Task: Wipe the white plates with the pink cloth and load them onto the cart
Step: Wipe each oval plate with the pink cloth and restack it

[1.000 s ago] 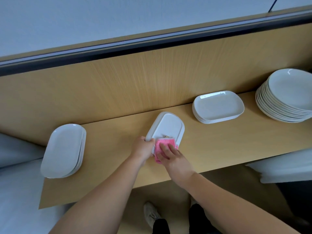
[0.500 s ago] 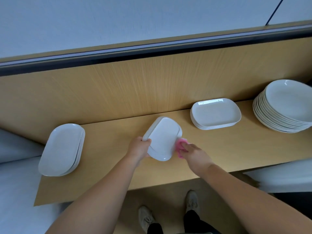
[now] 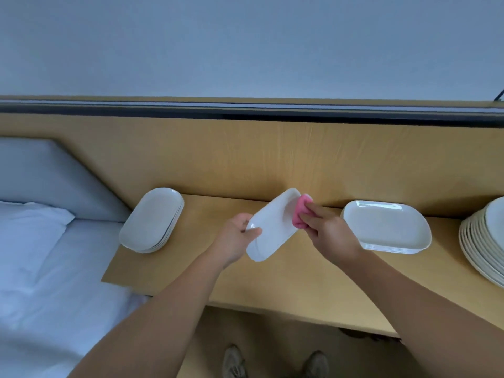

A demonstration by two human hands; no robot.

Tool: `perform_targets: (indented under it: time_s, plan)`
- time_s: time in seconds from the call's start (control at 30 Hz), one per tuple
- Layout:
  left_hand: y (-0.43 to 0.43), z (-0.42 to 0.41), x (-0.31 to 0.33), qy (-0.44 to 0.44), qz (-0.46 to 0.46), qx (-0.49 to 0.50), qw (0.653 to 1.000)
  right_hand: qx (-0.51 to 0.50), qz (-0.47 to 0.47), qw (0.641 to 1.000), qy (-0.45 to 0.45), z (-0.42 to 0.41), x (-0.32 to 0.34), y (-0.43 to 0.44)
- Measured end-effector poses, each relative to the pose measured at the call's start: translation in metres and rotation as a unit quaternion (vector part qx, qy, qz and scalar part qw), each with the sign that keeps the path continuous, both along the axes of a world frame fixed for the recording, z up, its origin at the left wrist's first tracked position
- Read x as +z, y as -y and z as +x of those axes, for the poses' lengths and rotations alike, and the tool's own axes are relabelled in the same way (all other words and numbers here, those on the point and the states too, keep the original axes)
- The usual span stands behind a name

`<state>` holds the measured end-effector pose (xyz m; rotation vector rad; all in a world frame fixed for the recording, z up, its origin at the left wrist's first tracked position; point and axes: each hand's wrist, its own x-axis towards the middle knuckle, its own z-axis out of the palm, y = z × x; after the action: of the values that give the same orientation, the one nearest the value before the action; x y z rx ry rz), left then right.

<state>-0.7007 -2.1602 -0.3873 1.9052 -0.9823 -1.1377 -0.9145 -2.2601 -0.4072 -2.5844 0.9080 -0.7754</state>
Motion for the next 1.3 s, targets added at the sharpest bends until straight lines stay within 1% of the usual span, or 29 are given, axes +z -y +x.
perform_targets:
  time_s: [0.17,0.23,0.3,0.37,0.5,0.63,0.77,0.9,1.0,1.1,1.2,1.23,1.3]
  plan:
    - [-0.035,0.033,0.020,0.163,-0.017,-0.011,0.986,0.040,-0.023,0.999,0.027,0.029,0.010,-0.001]
    - [-0.053,0.046,0.022,0.227,-0.023,0.011,0.973,0.067,-0.049,0.996,0.046,0.041,0.015,-0.004]
    - [-0.066,0.055,0.024,0.266,-0.041,0.045,0.962,0.085,-0.046,0.994,0.046,0.051,0.016,-0.006]
    - [-0.081,0.067,0.025,0.285,-0.056,0.067,0.955,0.100,-0.034,0.993,0.044,0.064,0.015,-0.007]
    - [-0.105,0.096,0.023,0.298,-0.055,0.099,0.948,0.126,-0.030,0.991,0.040,0.091,0.017,-0.014]
    - [-0.121,0.124,0.017,0.358,-0.045,0.054,0.931,0.128,-0.014,0.991,0.037,0.114,0.021,-0.022]
    - [-0.127,0.152,0.004,0.404,0.000,0.033,0.914,0.113,-0.035,0.992,0.039,0.135,0.027,-0.032]
    - [-0.128,0.179,-0.014,0.388,0.028,0.026,0.921,0.092,-0.049,0.994,0.032,0.151,0.031,-0.042]
    - [-0.123,0.196,-0.028,0.407,0.072,-0.023,0.910,0.089,-0.058,0.994,0.025,0.159,0.032,-0.048]
    - [-0.115,0.204,-0.034,0.401,0.091,-0.048,0.910,0.072,-0.053,0.996,0.014,0.168,0.029,-0.054]
    - [-0.108,0.213,-0.043,0.418,0.112,-0.073,0.898,0.051,-0.051,0.997,0.004,0.174,0.026,-0.062]
    - [-0.106,0.217,-0.046,0.432,0.122,-0.086,0.889,0.047,-0.054,0.997,0.002,0.175,0.025,-0.064]
    - [-0.103,0.223,-0.054,0.485,0.128,-0.134,0.855,0.041,-0.056,0.998,-0.006,0.178,0.024,-0.068]
